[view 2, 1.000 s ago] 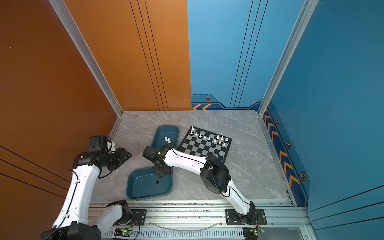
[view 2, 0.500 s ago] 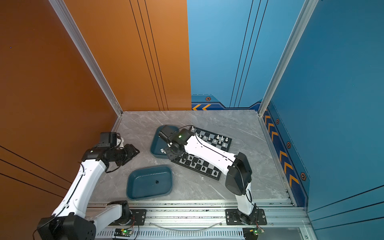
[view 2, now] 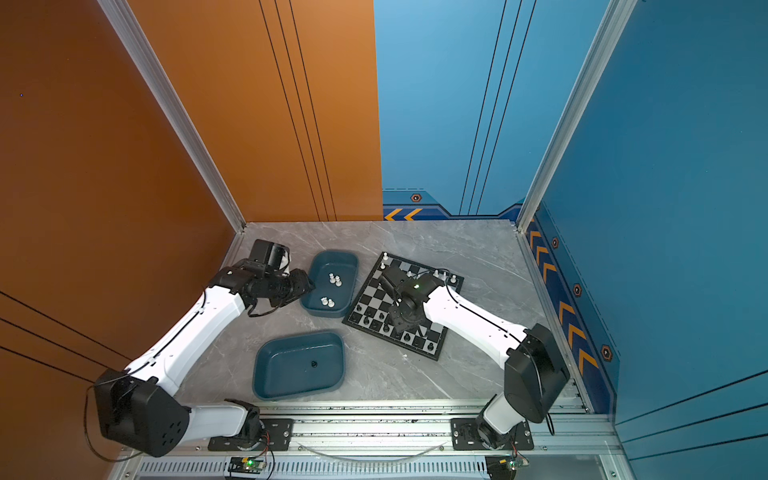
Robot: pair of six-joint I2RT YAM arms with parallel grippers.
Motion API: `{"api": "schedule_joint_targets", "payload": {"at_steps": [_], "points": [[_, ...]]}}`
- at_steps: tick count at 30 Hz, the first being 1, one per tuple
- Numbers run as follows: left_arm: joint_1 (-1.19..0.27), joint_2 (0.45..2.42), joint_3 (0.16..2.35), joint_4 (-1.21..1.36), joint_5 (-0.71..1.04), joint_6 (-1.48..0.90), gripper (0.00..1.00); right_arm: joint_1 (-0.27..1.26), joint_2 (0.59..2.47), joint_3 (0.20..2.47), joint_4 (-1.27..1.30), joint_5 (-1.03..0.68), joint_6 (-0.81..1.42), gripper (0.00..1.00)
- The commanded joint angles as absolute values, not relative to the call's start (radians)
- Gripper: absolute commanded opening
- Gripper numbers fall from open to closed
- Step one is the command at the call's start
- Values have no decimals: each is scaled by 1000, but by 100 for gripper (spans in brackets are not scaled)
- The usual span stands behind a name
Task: Set up the chess pieces on the board
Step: 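Lower the black pawn onto a near-row square with the right gripper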
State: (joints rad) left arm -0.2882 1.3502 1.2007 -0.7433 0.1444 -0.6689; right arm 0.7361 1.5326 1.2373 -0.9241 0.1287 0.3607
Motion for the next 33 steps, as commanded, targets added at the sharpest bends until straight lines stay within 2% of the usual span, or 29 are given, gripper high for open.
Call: {"api": "schedule_joint_targets", "payload": {"at_steps": [1, 12, 33], "points": [[-325, 1378, 1253, -737, 101, -685, 57, 709, 1487, 1167, -865, 144, 382, 4], [-373, 1417, 1299, -737, 74, -704, 56, 606, 1488, 1032, -769, 93, 364, 4], [-362, 1411, 1301, -762, 58, -700, 55, 596, 1596, 994, -691, 72, 367, 5]]}}
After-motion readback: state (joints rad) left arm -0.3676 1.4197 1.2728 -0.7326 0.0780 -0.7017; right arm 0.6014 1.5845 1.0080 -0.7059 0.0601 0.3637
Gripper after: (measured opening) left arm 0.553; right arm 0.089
